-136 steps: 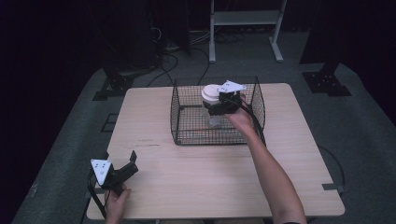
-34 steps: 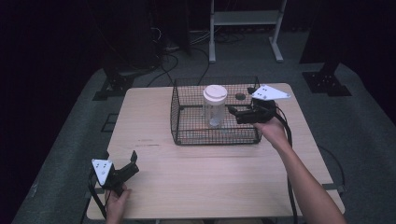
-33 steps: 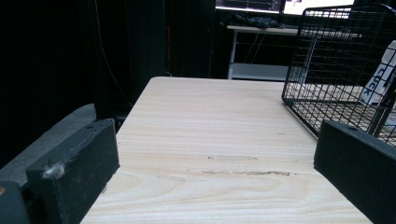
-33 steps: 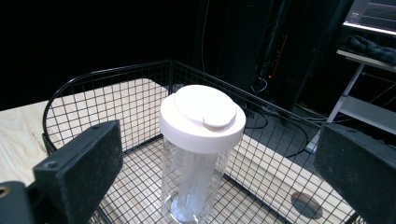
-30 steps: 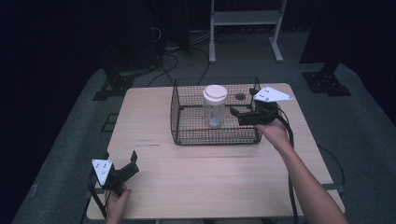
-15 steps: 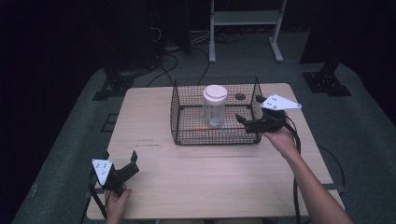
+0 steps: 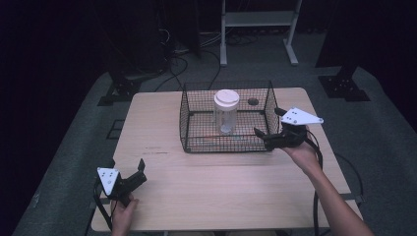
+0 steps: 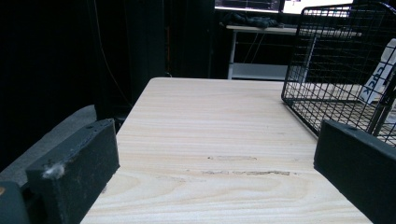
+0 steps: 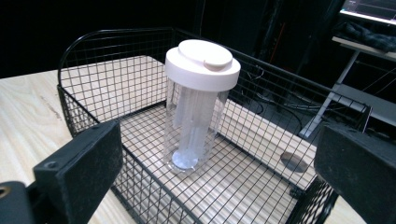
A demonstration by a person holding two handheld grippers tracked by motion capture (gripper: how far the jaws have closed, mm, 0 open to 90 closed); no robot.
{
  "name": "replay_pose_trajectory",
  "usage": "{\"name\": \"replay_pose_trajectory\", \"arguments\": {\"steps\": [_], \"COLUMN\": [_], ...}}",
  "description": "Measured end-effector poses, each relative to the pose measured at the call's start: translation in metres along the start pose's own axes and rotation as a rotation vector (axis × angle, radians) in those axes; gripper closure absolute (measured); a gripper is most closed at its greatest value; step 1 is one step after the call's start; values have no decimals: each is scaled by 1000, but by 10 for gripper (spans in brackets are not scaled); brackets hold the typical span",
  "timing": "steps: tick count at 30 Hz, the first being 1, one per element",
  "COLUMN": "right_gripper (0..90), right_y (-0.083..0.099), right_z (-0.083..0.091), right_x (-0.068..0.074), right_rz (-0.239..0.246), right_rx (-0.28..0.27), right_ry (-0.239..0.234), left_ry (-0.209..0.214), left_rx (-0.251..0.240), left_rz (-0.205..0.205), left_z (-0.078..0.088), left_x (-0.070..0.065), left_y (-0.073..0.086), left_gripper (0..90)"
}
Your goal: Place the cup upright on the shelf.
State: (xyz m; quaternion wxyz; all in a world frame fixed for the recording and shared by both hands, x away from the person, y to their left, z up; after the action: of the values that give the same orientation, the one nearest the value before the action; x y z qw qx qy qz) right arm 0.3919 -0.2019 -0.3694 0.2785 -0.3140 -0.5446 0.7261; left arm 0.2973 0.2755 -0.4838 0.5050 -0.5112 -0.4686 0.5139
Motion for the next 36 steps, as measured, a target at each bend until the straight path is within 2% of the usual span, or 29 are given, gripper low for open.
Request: {"name": "replay_pose_trajectory", "arguments": {"steps": [17, 22, 31, 36], "right_gripper": [8, 8, 8, 8], "right_y": [14, 18, 33, 40], "right_z": [24, 30, 43, 49], "right_x": [5, 5, 3, 2], "right_rz": [0, 2, -22, -16], "right_rx": [6, 3, 13, 20], "right_ry": [-8, 0, 17, 31], "left_ry": [0, 0, -2, -2], "left_rx": [1, 0, 2, 3], "left_rz": [-2, -1, -2, -4], "left_z": [0, 0, 0, 0], "left_x": [0, 0, 0, 0], "left_y": [0, 0, 0, 0], "left_gripper": [0, 0, 0, 0]}}
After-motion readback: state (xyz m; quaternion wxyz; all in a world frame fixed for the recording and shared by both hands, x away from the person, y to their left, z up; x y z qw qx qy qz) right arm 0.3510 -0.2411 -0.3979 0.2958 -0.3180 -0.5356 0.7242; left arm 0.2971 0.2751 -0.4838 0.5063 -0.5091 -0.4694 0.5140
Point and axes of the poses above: each handheld gripper's, and its own axes: z roughly backward along the jaws, y roughly out of its underside, x roughly to its left, the point moved 3 cm from there along -z, roughly forward along the jaws, and after that the axes turned 5 degrees about -x, right-handed, at the moved point
